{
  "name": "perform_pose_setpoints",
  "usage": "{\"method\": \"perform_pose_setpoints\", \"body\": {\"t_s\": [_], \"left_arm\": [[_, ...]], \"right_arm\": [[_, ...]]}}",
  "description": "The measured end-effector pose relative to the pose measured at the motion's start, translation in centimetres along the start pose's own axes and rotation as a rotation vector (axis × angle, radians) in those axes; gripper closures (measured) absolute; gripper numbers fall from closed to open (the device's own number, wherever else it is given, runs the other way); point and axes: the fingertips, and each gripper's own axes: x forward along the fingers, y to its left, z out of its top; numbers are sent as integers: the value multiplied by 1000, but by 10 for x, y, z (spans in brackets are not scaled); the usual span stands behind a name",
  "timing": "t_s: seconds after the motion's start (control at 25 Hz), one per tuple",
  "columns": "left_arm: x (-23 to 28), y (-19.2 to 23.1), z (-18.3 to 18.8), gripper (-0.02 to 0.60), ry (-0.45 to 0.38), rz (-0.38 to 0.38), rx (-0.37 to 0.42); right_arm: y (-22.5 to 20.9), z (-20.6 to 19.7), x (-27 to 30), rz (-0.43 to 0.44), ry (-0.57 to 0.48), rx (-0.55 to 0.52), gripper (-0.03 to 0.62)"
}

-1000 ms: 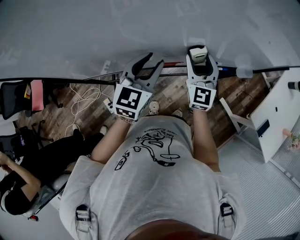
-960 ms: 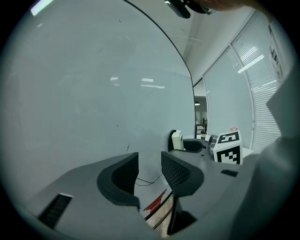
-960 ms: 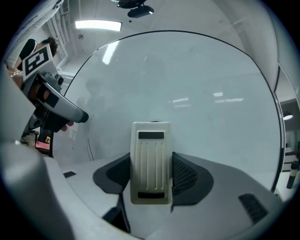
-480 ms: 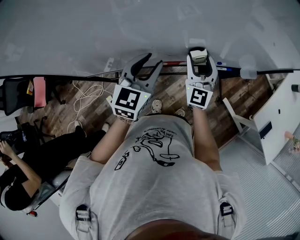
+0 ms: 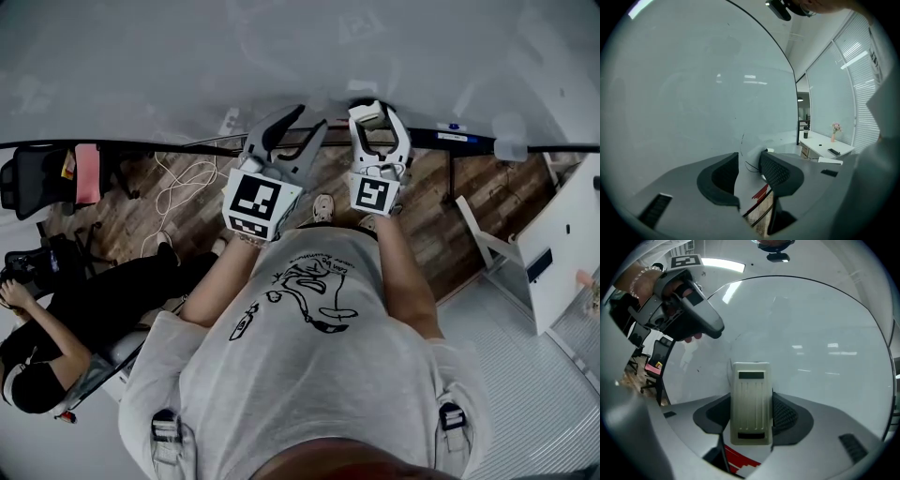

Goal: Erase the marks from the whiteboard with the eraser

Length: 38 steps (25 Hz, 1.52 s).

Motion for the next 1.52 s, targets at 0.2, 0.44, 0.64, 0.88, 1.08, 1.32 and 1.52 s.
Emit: {"method": "perform_pose_setpoints", "body": {"t_s": [0.2,0.44,0.64,0.88,1.08,1.32,1.52], "left_arm": [[-7,9,-5,417,3,21,-5],[-21,23,-7,417,1,57,-16],[-27,27,-9,417,-3,70,-24],[-30,25,-11,417,-2,58,-25],[-27,21,-14,417,7,48,-22],[-29,22,-17,417,22,42,-21],[-27,23,-20,417,30,39,-15]], "right_arm": [[55,11,11,110,-6,-39,336],[89,26,19,165,-3,-107,336],[61,25,14,98,10,-128,336],[-19,4,0,-68,1,-74,336],[-74,-29,-14,-150,23,89,335],[-86,-41,-18,-188,18,164,336],[-83,-42,-17,-223,13,183,344]]}}
